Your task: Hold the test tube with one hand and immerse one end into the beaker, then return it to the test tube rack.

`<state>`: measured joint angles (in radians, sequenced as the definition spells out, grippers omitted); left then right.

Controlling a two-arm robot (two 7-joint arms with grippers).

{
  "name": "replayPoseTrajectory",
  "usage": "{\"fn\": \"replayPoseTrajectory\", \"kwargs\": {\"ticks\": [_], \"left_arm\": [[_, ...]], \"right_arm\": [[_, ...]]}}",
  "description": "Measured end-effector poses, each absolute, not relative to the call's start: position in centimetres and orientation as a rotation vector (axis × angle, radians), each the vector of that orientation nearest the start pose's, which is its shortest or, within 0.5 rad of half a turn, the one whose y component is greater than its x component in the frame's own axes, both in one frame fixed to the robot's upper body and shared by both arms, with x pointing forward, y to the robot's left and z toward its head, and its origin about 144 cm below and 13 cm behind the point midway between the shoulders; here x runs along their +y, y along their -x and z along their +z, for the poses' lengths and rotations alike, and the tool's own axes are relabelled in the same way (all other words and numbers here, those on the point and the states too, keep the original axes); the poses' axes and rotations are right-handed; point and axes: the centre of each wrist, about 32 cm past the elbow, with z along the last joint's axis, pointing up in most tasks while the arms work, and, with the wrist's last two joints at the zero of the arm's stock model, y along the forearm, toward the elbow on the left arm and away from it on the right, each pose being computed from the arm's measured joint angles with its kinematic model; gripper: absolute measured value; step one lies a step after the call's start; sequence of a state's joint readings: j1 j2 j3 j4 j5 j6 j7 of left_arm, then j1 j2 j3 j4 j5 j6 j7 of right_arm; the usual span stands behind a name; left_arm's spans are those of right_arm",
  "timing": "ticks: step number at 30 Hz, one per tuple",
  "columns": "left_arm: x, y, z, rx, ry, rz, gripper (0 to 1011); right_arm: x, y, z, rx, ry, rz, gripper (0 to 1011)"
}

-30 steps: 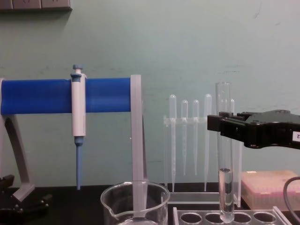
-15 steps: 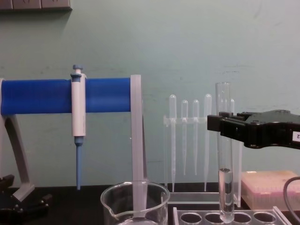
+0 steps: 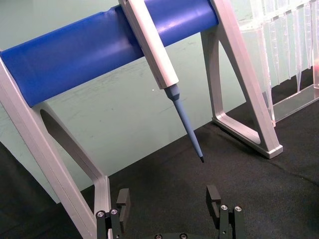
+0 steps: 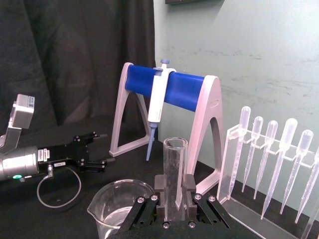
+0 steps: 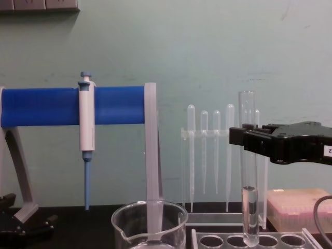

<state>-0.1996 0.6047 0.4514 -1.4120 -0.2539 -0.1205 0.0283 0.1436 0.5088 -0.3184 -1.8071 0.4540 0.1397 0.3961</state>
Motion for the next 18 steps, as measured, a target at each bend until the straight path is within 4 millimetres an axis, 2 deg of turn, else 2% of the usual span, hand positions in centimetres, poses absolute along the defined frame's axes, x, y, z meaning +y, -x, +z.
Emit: {"fn": "replayPoseTrajectory", "kwargs": {"ticks": [18], "left_arm": [[30.97, -48.86, 113.98, -0.285, -0.304, 1.248, 1000]], "right_arm": [[-24.85, -46.88, 124.13, -0.095, 0.024, -0.791, 226]]}}
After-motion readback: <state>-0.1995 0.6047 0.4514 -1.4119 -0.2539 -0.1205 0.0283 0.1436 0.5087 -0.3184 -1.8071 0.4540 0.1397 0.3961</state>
